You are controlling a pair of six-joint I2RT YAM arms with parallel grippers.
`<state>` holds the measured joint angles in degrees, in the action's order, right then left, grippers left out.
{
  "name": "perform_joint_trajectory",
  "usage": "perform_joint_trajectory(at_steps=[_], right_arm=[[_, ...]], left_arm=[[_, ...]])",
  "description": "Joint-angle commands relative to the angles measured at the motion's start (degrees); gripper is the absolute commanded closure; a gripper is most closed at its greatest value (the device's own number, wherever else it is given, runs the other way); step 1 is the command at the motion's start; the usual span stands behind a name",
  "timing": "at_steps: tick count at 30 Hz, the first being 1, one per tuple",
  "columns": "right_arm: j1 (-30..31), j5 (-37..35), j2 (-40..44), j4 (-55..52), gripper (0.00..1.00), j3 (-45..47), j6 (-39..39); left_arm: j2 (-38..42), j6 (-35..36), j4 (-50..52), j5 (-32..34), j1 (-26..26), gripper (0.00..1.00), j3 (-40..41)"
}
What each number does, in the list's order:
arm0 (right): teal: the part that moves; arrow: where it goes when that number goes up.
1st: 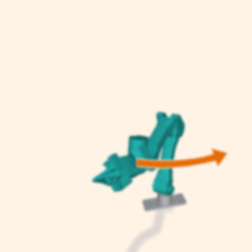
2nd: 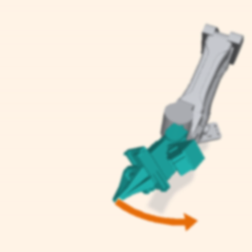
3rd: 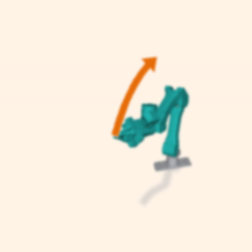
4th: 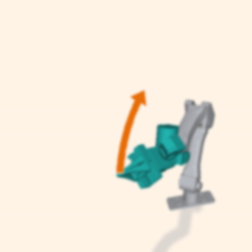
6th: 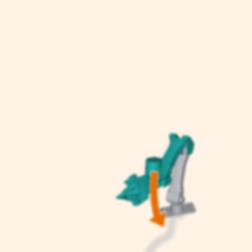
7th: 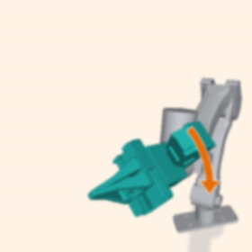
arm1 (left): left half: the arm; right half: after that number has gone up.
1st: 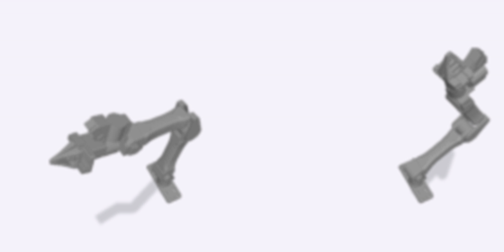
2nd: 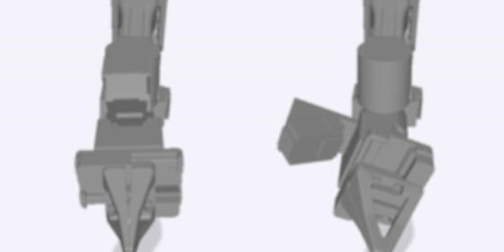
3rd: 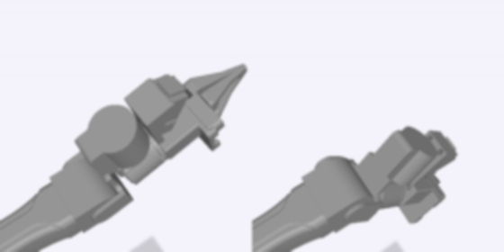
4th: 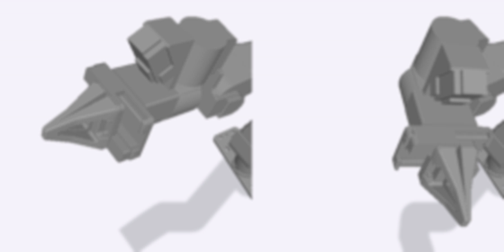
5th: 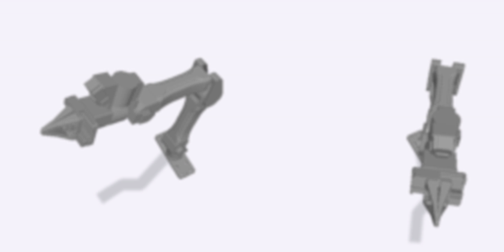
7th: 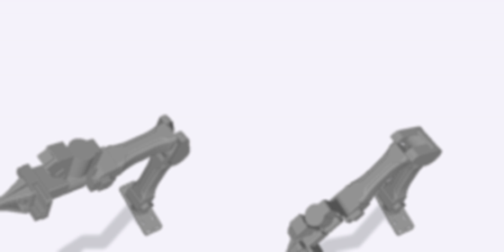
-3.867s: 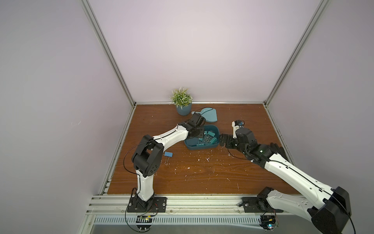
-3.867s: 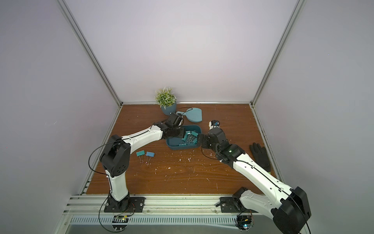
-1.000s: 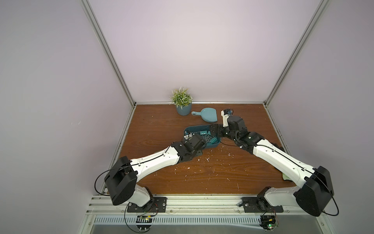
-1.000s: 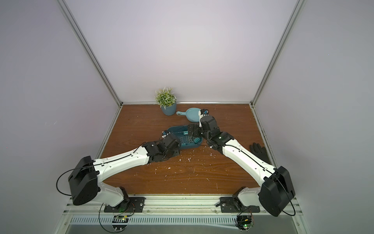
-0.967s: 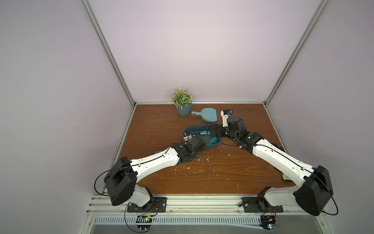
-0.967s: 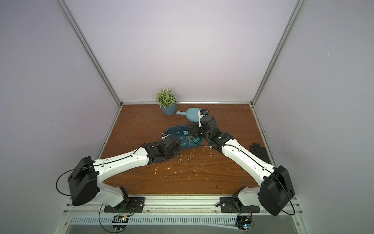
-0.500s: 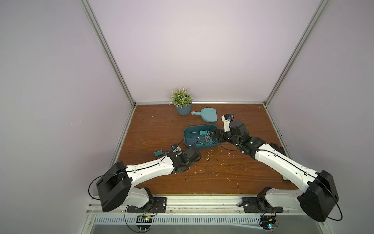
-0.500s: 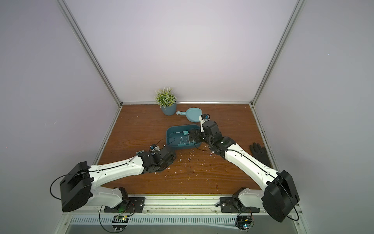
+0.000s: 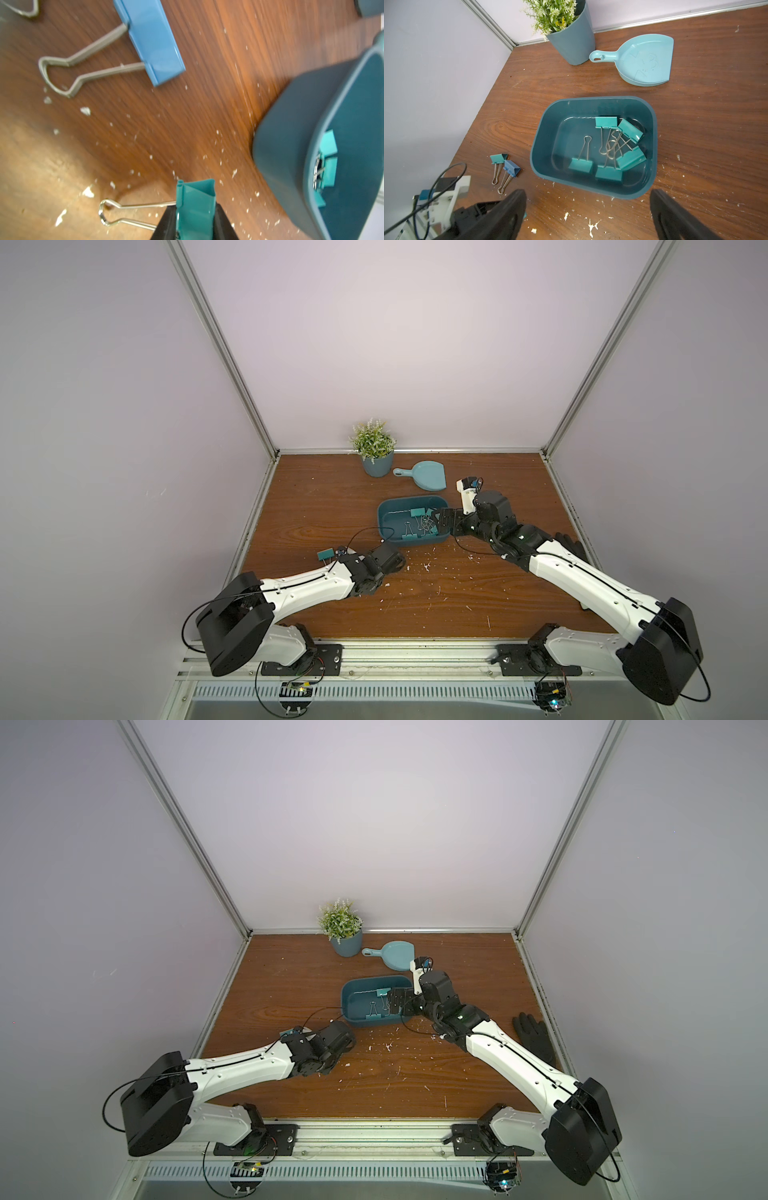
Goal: Take out the binder clips from the storage box
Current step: Place the binder clip at the center of the board.
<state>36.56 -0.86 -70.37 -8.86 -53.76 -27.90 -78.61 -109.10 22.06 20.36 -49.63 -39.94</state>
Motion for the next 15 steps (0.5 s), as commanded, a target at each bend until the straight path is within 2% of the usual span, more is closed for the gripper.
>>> perform_joint_trajectory(at_steps=[1, 11, 15], right_arm=[[0.11, 2.73, -0.03, 0.54, 0.01, -0.81, 1.42], [1.0, 3.61, -6.85, -2.5, 0.01, -6.03, 3.02], [1.75, 3.01, -10.28, -3.72, 0.01, -8.16, 3.07]], left_arm=[[-1.32, -0.23, 0.06, 3.0, 2.51, 0.71, 0.22], [-3.71, 4.2, -3.6, 2.7, 9.1, 0.7, 0.79], [-4.68, 5.13, -3.37, 2.97, 10.16, 0.7, 0.07]])
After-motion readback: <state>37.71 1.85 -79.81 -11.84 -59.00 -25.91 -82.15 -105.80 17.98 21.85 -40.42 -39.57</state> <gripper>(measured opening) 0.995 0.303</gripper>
